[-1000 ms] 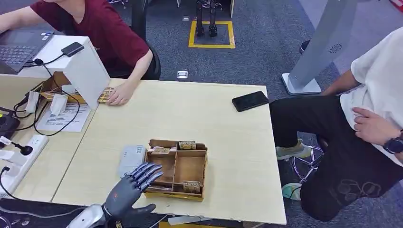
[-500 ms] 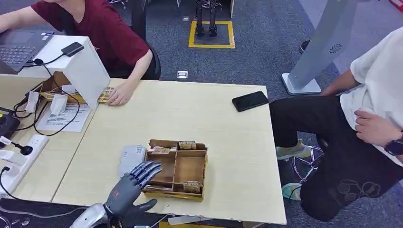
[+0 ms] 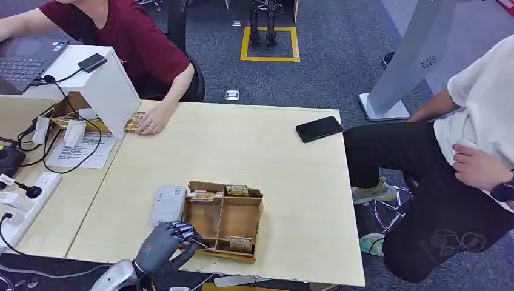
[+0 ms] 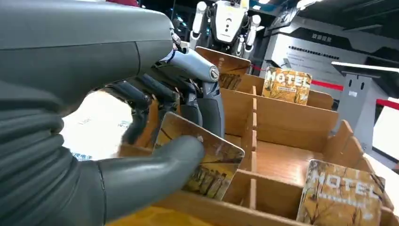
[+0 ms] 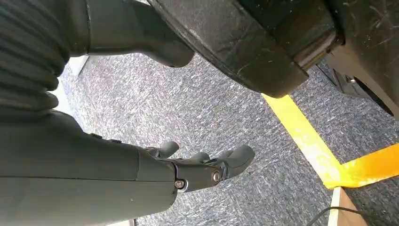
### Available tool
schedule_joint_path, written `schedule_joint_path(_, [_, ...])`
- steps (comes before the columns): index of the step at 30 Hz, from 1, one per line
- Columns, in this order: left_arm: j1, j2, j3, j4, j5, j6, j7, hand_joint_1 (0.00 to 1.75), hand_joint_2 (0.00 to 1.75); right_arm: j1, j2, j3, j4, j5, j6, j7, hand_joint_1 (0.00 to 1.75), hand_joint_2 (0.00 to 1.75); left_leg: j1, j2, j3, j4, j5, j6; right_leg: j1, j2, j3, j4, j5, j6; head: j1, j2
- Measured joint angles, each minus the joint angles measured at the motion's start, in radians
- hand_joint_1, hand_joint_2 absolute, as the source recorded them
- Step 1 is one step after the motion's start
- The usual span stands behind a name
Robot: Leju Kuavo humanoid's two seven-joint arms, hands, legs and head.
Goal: Pass the card to the sensor for recognition and then transmit it.
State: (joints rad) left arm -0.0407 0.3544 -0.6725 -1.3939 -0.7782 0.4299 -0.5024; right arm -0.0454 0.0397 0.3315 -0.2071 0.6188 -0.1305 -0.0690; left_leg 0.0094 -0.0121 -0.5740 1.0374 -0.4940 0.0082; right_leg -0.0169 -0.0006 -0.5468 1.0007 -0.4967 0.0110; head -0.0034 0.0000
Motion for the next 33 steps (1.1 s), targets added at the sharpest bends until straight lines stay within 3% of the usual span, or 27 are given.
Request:
schedule_joint_path(10, [0.010, 0.000, 0.004, 0.004, 0.066, -0.016, -0.029, 1.75, 1.75, -0.001, -0.001, 0.000, -0.003, -0.002, -0.006, -0.005, 0.00, 1.75, 0.000, 0.000, 0.000, 0.000, 0.000, 0.000, 0.000, 0.000, 0.000, 0.000, 0.000, 0.000, 0.000, 0.000])
schedule_joint_path(14, [0.017, -0.005, 0.027, 0.002, 0.150, -0.032, -0.065, 1.75, 1.75, 0.000, -0.002, 0.000, -0.003, -0.002, -0.008, -0.010, 0.00, 1.75, 0.000, 0.000, 0.000, 0.000, 0.000, 0.000, 0.000, 0.000, 0.000, 0.000, 0.000, 0.000, 0.000, 0.000])
schedule_joint_path(18, [0.013, 0.000, 0.096, -0.087, 0.240, -0.068, -0.085, 1.75, 1.75, 0.001, -0.003, 0.000, -0.003, -0.003, -0.013, -0.014, 0.00, 1.75, 0.000, 0.000, 0.000, 0.000, 0.000, 0.000, 0.000, 0.000, 0.000, 0.000, 0.000, 0.000, 0.000, 0.000])
schedule_joint_path(23, [-0.018, 0.015, 0.197, -0.224, 0.266, -0.117, -0.085, 1.75, 1.75, 0.001, -0.003, 0.000, -0.003, -0.011, -0.010, -0.016, 0.00, 1.75, 0.000, 0.000, 0.000, 0.000, 0.001, -0.001, 0.000, 0.000, 0.000, 0.000, 0.000, -0.001, 0.000, 0.000])
schedule_joint_path(33, [-0.023, 0.023, 0.273, -0.312, 0.249, -0.103, -0.079, 1.75, 1.75, 0.000, -0.003, 0.000, -0.003, -0.011, -0.003, -0.013, 0.00, 1.75, 0.000, 0.000, 0.000, 0.000, 0.001, -0.001, 0.000, 0.000, 0.000, 0.000, 0.000, -0.001, 0.000, 0.000])
